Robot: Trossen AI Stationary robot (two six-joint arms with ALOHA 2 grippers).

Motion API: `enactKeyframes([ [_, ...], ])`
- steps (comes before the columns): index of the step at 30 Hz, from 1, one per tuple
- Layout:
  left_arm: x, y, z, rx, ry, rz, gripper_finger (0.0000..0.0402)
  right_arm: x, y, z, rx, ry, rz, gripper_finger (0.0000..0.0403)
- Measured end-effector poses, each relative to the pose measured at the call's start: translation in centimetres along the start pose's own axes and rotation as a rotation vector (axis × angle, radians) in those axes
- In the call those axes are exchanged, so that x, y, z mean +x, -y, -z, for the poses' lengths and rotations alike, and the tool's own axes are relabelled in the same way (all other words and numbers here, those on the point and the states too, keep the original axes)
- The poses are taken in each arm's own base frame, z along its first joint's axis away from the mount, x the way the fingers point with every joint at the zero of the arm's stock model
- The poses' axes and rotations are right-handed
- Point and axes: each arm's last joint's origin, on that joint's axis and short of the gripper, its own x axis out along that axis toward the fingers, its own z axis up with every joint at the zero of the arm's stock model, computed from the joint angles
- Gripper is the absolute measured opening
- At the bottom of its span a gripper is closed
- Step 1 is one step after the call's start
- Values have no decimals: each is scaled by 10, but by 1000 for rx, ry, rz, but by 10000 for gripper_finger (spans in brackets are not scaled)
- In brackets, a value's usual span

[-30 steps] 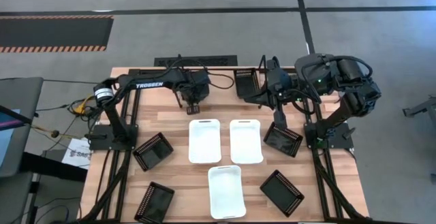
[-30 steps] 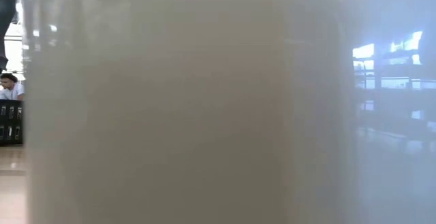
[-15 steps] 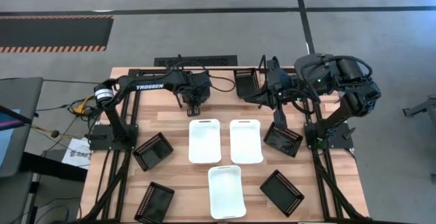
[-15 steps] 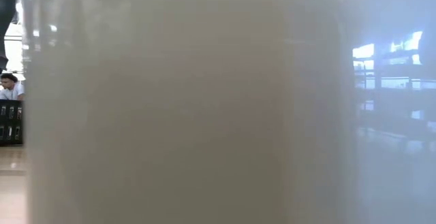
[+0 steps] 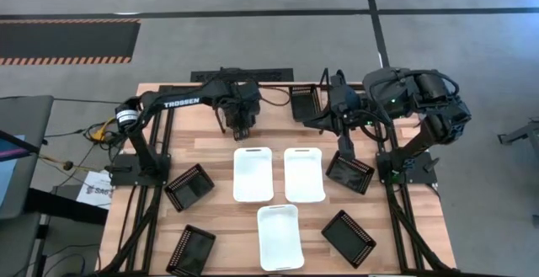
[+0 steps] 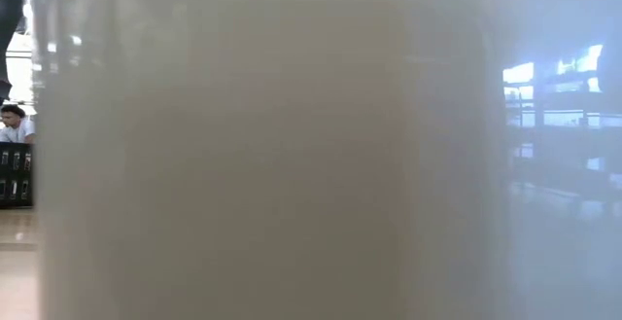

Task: Stack baskets on shelf by color
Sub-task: Put the right white bin on the shelf

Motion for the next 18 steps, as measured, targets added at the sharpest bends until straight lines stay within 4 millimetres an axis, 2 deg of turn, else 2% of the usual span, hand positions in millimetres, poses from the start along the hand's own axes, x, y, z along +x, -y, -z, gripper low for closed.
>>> enactKeyframes([
  [5, -36, 6, -10, -46, 43, 97, 193, 4, 5, 17, 108, -164, 152, 1],
  [9, -64, 22, -10, -31, 105, 191, 193, 15, 1, 36, 208, -339, 245, 1],
  [13, -89, 44, 4, 29, 144, 205, 193, 32, -18, 49, 200, -412, 216, 1],
  [18, -125, 64, 32, 20, 184, 97, 193, 35, -39, 69, 218, -464, 270, 1],
])
